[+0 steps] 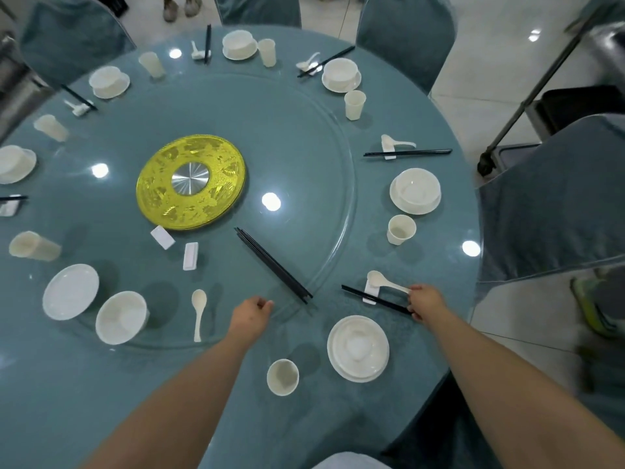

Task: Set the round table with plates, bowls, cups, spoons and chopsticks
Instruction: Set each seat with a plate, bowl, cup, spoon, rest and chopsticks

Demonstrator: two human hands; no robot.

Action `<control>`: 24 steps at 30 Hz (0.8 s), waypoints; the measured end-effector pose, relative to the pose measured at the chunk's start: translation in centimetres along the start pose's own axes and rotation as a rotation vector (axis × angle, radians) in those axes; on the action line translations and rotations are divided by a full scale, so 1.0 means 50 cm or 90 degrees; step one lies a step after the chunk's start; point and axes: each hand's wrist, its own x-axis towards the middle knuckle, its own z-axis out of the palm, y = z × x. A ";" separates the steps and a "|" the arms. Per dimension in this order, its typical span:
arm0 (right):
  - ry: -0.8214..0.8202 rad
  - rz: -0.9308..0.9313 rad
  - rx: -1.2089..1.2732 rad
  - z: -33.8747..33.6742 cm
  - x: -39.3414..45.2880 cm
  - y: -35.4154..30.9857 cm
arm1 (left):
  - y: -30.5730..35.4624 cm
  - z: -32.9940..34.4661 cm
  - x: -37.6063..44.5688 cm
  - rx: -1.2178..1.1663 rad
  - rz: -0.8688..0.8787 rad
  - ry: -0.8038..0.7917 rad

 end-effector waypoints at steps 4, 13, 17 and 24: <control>0.027 0.014 0.028 -0.001 -0.018 -0.009 | 0.005 -0.017 -0.020 -0.028 -0.004 0.026; -0.002 -0.103 -0.047 0.017 -0.129 -0.019 | -0.030 -0.052 -0.130 -0.071 0.007 0.056; -0.033 -0.143 -0.055 0.048 -0.201 -0.013 | -0.058 -0.056 -0.186 -0.084 0.027 0.063; -0.095 -0.130 0.089 0.158 -0.374 0.025 | -0.147 -0.064 -0.316 -0.142 0.047 0.068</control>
